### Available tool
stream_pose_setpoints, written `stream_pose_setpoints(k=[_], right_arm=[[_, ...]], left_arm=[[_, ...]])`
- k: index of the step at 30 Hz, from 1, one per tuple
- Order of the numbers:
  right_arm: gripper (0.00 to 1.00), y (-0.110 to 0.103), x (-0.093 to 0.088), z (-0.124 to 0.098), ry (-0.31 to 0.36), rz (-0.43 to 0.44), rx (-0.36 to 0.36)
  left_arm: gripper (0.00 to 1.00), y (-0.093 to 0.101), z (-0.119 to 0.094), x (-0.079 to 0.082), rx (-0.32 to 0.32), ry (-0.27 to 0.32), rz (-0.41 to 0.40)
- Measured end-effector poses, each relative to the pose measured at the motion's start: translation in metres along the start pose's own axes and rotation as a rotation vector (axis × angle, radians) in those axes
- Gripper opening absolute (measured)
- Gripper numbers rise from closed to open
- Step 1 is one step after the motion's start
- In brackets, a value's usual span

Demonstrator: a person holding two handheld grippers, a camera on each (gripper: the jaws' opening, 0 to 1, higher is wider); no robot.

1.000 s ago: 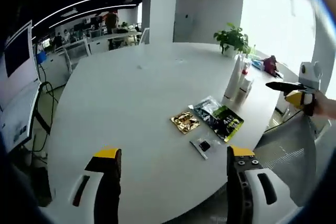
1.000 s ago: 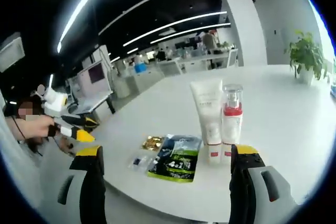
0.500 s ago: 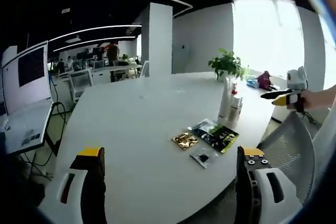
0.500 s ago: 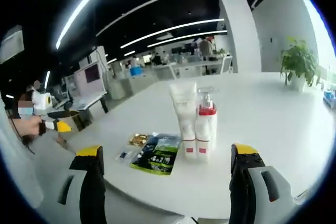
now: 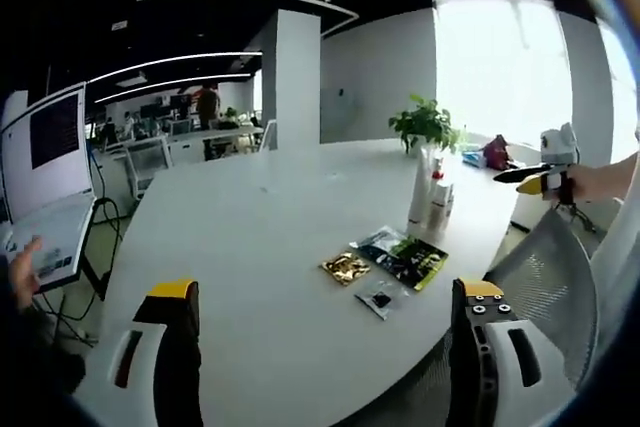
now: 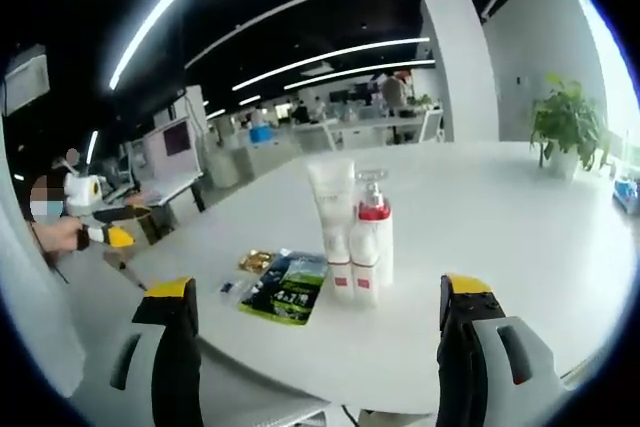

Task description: Arrange the skincare products in the storage area until every visible bottle or jar stands upright without overlapping.

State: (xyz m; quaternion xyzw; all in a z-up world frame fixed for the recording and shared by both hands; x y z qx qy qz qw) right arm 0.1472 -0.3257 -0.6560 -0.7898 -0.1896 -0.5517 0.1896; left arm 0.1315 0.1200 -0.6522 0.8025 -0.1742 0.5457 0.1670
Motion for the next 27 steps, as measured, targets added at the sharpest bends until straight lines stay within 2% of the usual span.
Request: stream_pose_setpoints(k=[27], right_arm=[[1.00,-0.0023,-0.0050,-0.0053,-0.022,0.021,0.007]], left_arm=[[0.98,-0.0007,0.0004,-0.0020,0.002,-0.028,-0.002]])
Point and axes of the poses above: the point that each gripper's makers call its tool centre point, and the gripper's own axes: z roughly forward along the fingers, y roughly to its right, x roughly out of its top, the point moved 9 cm from there along -z, roughly backward along the fingers, and after that the axes turned 3 degrees about -z, right-handed, at the moved point
